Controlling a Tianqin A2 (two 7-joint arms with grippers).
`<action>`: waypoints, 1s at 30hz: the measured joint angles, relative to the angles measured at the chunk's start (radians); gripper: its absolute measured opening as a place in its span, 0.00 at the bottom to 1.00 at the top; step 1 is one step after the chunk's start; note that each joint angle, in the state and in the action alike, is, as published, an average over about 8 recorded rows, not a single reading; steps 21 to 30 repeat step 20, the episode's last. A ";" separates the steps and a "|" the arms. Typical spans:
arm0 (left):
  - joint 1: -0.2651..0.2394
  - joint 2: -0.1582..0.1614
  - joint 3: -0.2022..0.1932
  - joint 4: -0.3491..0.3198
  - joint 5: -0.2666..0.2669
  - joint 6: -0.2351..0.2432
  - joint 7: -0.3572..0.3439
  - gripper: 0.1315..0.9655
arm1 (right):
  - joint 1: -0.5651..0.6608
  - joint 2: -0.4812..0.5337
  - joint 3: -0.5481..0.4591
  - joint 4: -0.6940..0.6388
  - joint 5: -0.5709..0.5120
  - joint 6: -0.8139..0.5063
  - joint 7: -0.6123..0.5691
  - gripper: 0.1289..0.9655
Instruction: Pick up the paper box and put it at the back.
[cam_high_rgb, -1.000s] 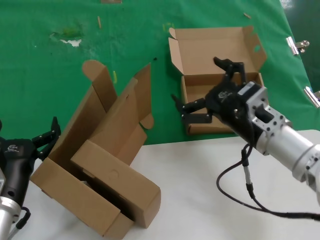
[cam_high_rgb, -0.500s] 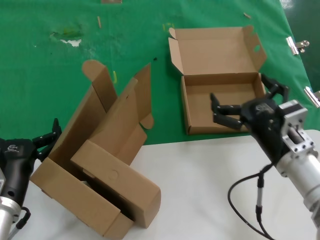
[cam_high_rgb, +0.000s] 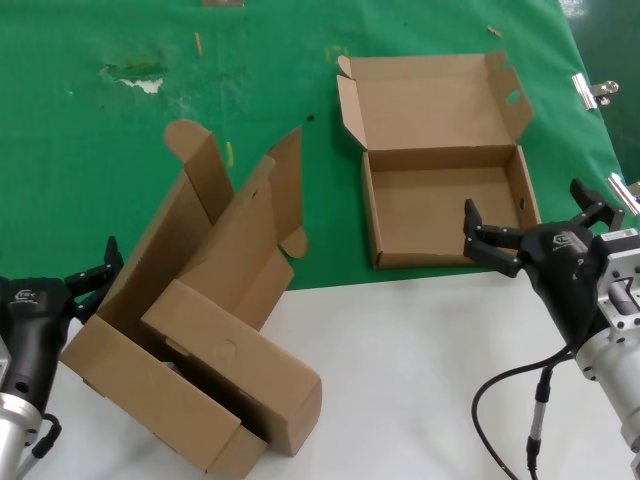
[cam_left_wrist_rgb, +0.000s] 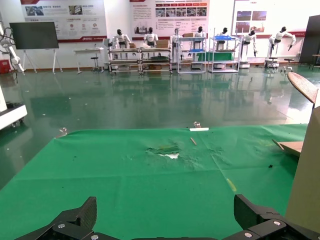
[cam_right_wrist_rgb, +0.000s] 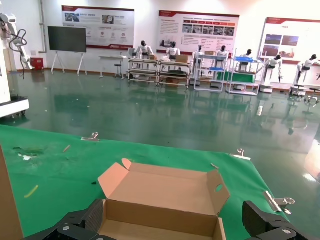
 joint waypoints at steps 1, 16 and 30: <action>0.000 0.000 0.000 0.000 0.000 0.000 0.000 1.00 | 0.000 0.000 0.000 0.000 0.000 0.000 0.000 1.00; 0.000 0.000 0.000 0.000 0.000 0.000 0.000 1.00 | 0.000 0.000 0.000 0.000 0.000 0.000 0.000 1.00; 0.000 0.000 0.000 0.000 0.000 0.000 0.000 1.00 | 0.000 0.000 0.000 0.000 0.000 0.000 0.000 1.00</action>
